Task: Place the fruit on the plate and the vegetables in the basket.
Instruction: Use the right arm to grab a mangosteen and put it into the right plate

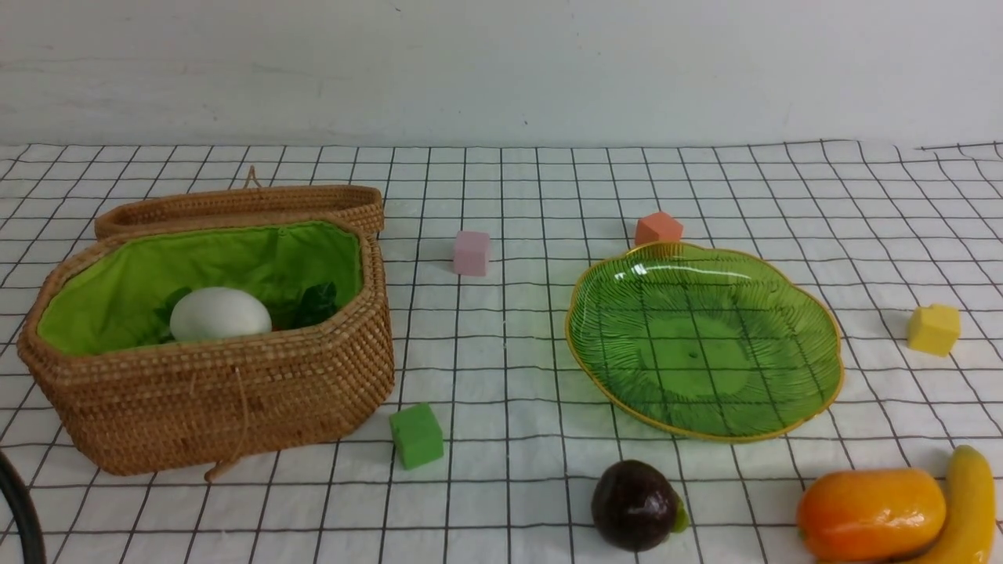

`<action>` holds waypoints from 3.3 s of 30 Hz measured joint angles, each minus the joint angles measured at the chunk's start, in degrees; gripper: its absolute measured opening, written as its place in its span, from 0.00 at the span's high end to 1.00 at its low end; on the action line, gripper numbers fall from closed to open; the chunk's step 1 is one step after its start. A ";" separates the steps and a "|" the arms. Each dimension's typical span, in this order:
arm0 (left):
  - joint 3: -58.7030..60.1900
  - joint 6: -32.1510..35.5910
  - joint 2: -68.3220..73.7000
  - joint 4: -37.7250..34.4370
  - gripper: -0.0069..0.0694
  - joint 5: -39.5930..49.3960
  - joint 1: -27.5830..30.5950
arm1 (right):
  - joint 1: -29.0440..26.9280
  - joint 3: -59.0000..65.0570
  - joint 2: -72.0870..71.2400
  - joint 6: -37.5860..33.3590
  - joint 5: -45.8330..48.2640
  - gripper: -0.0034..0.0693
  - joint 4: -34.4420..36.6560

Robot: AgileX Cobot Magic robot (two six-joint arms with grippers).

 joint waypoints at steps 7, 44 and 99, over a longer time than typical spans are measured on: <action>8.00 0.05 -8.11 0.25 0.93 -16.60 4.29 | 0.00 0.00 0.00 0.00 0.00 0.62 0.00; 45.53 10.10 -28.63 -4.94 0.90 -36.14 15.95 | 0.00 0.00 0.00 0.00 0.00 0.62 0.00; 45.53 10.28 -28.63 -5.06 0.85 -36.14 15.95 | 0.00 -55.04 33.05 15.35 2.53 0.62 1.38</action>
